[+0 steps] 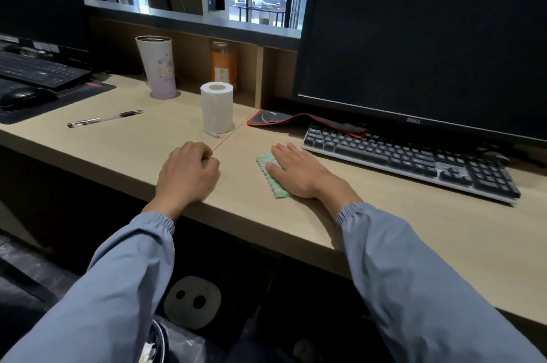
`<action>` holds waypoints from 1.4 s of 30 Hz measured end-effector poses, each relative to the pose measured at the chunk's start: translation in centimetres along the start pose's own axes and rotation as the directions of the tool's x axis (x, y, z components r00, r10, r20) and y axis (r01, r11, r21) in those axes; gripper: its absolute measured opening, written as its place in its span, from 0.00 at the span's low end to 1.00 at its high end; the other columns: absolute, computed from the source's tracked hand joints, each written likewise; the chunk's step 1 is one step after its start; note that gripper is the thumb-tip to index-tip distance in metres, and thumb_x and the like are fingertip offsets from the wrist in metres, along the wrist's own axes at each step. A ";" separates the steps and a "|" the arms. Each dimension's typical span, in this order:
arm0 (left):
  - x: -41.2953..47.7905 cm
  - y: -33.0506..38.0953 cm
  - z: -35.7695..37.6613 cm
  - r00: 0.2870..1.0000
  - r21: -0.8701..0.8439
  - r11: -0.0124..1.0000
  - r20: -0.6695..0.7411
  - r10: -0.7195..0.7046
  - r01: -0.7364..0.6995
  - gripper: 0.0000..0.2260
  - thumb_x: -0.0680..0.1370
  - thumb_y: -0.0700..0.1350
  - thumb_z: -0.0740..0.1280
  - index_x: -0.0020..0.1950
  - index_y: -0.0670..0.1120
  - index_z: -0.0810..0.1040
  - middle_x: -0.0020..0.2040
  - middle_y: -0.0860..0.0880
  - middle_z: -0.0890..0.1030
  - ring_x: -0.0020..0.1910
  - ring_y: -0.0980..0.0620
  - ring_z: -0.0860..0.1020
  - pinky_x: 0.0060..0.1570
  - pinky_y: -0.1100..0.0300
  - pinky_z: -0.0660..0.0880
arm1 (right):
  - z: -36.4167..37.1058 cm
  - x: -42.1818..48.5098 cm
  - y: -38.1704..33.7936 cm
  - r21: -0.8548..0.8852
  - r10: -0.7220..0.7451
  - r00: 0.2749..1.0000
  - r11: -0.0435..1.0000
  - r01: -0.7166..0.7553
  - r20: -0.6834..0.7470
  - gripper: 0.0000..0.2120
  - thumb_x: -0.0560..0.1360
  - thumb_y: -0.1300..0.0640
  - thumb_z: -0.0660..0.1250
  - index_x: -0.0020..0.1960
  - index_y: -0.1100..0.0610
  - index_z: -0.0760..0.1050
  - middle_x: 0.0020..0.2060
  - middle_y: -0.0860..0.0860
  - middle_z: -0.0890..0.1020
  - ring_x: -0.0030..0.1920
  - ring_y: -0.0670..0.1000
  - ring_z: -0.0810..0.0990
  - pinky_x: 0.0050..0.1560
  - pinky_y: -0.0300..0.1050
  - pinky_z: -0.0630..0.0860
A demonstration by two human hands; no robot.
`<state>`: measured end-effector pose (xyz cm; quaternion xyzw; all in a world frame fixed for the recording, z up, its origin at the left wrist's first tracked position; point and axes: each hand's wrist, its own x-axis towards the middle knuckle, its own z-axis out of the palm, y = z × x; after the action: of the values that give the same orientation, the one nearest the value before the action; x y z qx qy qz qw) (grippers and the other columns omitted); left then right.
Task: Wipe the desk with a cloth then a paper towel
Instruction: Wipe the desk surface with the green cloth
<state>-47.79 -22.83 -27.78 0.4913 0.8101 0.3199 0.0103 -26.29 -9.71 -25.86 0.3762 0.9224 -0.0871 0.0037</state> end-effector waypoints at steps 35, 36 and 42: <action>-8.5 21.3 8.8 0.826 0.002 0.849 0.234 0.513 -0.528 0.15 0.85 0.55 0.59 0.67 0.52 0.77 0.65 0.52 0.76 0.65 0.49 0.72 0.65 0.47 0.67 | -1.3 -14.6 14.8 0.017 0.038 0.999 0.999 -0.038 -0.010 0.30 0.85 0.37 0.45 0.84 0.45 0.46 0.83 0.42 0.47 0.81 0.41 0.42 0.80 0.46 0.41; -8.9 22.0 9.1 0.816 -0.001 0.841 0.239 0.526 -0.541 0.15 0.85 0.55 0.59 0.66 0.52 0.77 0.64 0.52 0.76 0.65 0.49 0.73 0.65 0.47 0.67 | -1.2 -15.1 15.4 0.014 0.047 0.999 0.999 -0.047 -0.018 0.30 0.85 0.37 0.45 0.84 0.45 0.47 0.83 0.42 0.48 0.81 0.41 0.42 0.80 0.46 0.41; -10.7 25.3 10.8 0.784 -0.025 0.809 0.234 0.575 -0.587 0.14 0.85 0.54 0.59 0.66 0.51 0.76 0.61 0.51 0.77 0.62 0.48 0.74 0.63 0.49 0.68 | -1.3 -18.1 18.2 0.003 0.084 0.996 0.996 -0.084 -0.032 0.29 0.85 0.38 0.45 0.83 0.44 0.46 0.82 0.42 0.48 0.81 0.40 0.43 0.81 0.47 0.42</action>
<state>-18.67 -18.00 -26.19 0.7504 0.6202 0.2283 -0.0067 -0.61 -9.24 -26.13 0.4159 0.9057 -0.0818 -0.0076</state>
